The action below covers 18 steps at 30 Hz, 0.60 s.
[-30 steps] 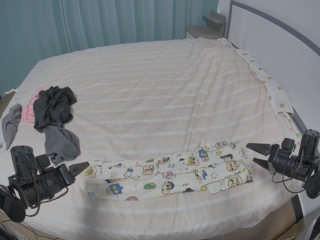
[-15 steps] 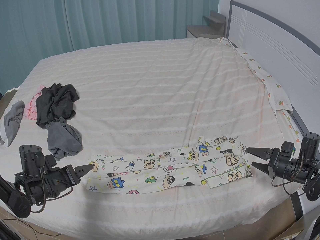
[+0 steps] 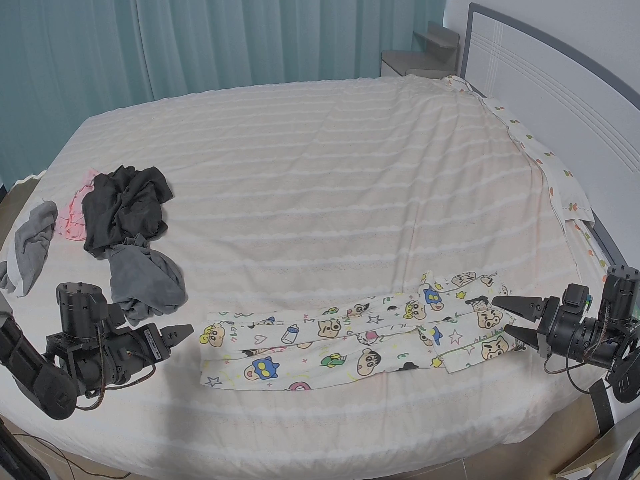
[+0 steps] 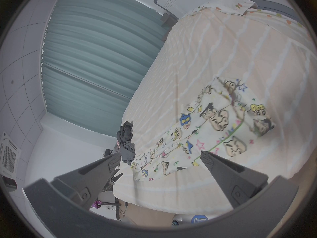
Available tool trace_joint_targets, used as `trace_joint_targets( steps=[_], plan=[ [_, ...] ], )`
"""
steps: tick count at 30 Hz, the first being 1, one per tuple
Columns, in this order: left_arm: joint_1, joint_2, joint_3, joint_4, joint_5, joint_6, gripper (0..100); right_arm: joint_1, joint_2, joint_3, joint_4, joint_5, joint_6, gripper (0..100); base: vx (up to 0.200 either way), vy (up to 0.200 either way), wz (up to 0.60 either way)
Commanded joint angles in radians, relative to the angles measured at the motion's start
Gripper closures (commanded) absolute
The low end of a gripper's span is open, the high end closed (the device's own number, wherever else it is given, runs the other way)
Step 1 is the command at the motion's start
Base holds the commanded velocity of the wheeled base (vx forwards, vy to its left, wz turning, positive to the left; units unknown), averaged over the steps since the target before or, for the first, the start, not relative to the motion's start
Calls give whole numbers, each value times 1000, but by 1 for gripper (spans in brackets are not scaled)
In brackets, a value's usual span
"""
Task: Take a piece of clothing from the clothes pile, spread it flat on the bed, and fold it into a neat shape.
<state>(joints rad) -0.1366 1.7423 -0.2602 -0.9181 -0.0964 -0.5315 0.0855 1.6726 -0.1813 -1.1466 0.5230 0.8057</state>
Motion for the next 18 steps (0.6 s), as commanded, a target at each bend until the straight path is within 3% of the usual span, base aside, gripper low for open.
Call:
trace_joint_targets(
  steps=[1,6,11,18],
  plan=[
    [-6,100,-51,-1,-5,18,0,0,7,0,-1,3,0,0,0,0,0],
    [-9,169,-129,5,-42,21,0,0,4,6,-1,20,0,0,0,0,0],
    [-46,223,-169,4,-155,41,0,0,10,6,-1,20,-2,0,0,0,0],
    [-106,341,-252,4,-164,93,0,10,12,13,-1,20,-2,0,0,0,0]
  ],
)
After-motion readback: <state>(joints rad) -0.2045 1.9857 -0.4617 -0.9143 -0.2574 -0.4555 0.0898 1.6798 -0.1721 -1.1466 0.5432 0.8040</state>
